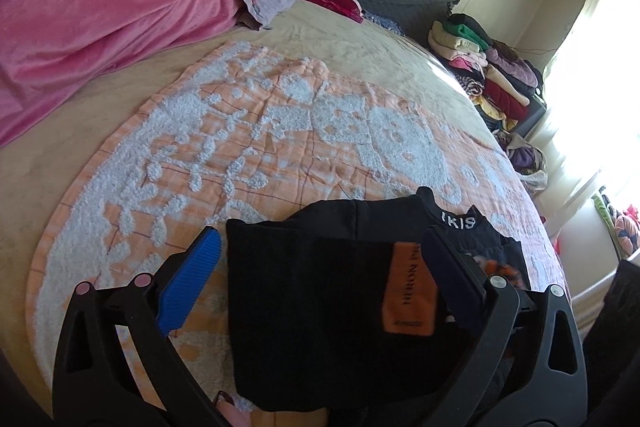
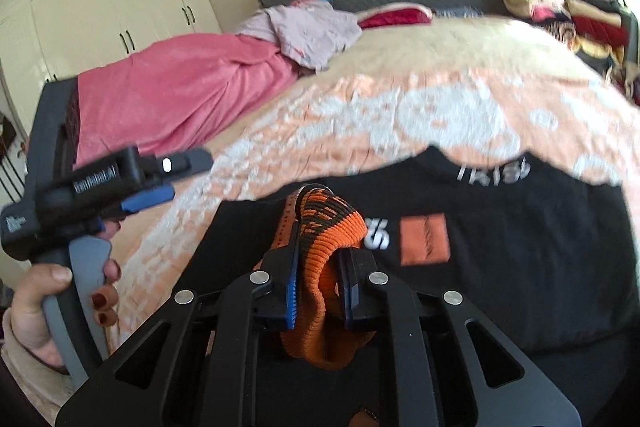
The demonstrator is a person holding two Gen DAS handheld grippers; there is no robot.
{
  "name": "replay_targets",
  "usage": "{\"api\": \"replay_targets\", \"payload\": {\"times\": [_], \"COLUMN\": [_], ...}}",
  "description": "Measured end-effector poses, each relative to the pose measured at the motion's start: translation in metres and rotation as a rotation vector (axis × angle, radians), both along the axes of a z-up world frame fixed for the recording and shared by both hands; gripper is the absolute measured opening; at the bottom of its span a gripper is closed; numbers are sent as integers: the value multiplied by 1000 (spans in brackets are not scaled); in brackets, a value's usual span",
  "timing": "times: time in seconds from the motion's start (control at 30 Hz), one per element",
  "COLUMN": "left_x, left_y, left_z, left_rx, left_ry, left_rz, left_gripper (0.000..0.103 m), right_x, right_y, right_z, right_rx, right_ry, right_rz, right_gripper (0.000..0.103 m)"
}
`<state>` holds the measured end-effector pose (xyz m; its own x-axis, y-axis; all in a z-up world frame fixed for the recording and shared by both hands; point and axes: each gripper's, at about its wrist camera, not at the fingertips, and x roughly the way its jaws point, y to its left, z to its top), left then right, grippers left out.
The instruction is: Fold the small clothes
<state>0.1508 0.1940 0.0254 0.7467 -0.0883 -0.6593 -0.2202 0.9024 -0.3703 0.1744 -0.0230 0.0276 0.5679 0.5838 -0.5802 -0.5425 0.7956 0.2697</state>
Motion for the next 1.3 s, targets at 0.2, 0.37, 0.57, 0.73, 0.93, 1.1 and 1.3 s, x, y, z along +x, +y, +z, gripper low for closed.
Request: {"api": "replay_targets", "payload": {"times": [0.2,0.37,0.57,0.73,0.93,1.1,1.3], "left_x": [-2,-3,-5,-2,4,10,16], "left_y": [9,11,11,5,-12,-35,-64], "left_z": [1,1,2,1,-3,-10,-15], "left_rx": [-10,-17,-17,-6,26,63,90], "left_ry": [-2,-12,-23,-18,-8,8,-13], "left_rz": [20,31,36,29,-11,-63,-126], "left_gripper": [93,93,93,93,93,93,93], "right_x": [10,19,26,28,28,28,31], "right_y": [-20,-45,-79,-105,-125,-136,-145], "right_z": [28,38,38,31,21,16,8], "right_rx": [-30,-66,-105,-134,-141,-151,-172], "right_ry": [-77,-121,-142,-143,-126,-120,-100], "right_rz": [-53,-131,-222,-283,-323,-344,-357], "right_gripper": [14,14,14,13,10,10,10]}}
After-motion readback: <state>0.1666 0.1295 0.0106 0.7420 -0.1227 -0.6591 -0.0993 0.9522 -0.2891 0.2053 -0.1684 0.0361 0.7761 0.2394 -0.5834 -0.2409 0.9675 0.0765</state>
